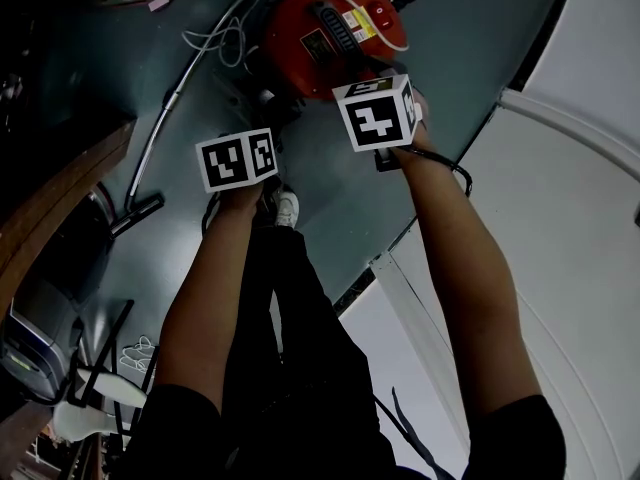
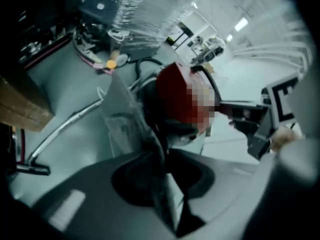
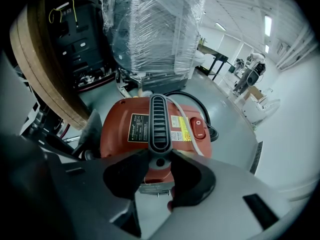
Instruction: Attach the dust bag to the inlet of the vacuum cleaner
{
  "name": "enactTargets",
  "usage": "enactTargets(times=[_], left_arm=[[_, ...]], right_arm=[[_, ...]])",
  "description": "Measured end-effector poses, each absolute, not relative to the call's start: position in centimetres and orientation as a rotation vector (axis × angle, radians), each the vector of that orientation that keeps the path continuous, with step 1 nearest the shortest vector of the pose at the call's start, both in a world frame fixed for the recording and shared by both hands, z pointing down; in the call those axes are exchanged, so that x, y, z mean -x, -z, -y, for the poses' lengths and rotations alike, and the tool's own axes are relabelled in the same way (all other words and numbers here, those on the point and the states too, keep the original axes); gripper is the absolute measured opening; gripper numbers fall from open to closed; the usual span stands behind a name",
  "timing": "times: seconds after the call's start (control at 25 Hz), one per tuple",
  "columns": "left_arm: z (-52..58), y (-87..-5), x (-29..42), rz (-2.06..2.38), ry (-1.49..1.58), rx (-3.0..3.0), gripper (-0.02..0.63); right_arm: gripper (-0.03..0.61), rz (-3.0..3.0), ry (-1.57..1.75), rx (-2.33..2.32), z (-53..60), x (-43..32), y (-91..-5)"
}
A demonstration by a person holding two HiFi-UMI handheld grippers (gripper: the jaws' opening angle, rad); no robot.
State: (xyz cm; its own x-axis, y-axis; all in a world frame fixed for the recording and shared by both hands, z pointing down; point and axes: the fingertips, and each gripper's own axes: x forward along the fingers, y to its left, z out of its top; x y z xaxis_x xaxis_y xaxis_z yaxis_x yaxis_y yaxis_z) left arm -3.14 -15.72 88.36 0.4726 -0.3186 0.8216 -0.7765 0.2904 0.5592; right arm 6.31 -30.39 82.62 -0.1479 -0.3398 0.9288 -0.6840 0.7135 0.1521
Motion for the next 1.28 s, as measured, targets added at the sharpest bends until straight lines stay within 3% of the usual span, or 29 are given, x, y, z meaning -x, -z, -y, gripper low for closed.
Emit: enactTargets(times=[0.2,0.32,0.44,0.48,0.52,0.56,0.6,0.88,1.28], left_arm=[[15.6,-88.0,2.7,1.097,-0.409,-1.351,0.115],[15.9,-87.0,3.0,1.101,-0.292,-1.364,0.171],[16.8,-85.2,5.3,1.21,-0.305,-1.419,0.209],[17.0,-84.5,6.4,1.262,-0.329,-1.43,0.196],[17.2,-83.8,7.5,1.314,-0.352,-1.437,0.135],[17.4,-83.1,8.5,1.363,-0.372,-1.446,0.049],[17.7,-82.3,9.3,1.406,-0.388,-1.459,0.002],[19.0,-74.6,9.9,1.548,-0.347,-1.569,0.0],[18.7,-54.2,7.7,1.562,-0.331,-1.654,0.0]], right_arm=[[0.134,1.784,-0.468,-0.863,30.2,-6.3,-82.6],[0.14,1.858,-0.668,-0.927,30.4,-5.9,-81.9],[0.141,1.898,-0.622,-0.973,30.3,-6.1,-80.8],[0.14,1.897,-0.592,-0.991,29.9,-6.2,-80.1],[0.113,1.898,-0.577,-1.011,29.3,-6.3,-79.5],[0.025,1.902,-0.577,-1.029,28.7,-6.3,-78.9],[0.0,1.91,-0.592,-1.043,28.0,-6.2,-78.4],[-0.002,1.996,-0.76,-1.108,24.4,-4.4,-72.1],[-0.002,2.143,-0.729,-1.24,22.8,-3.3,-51.5]])
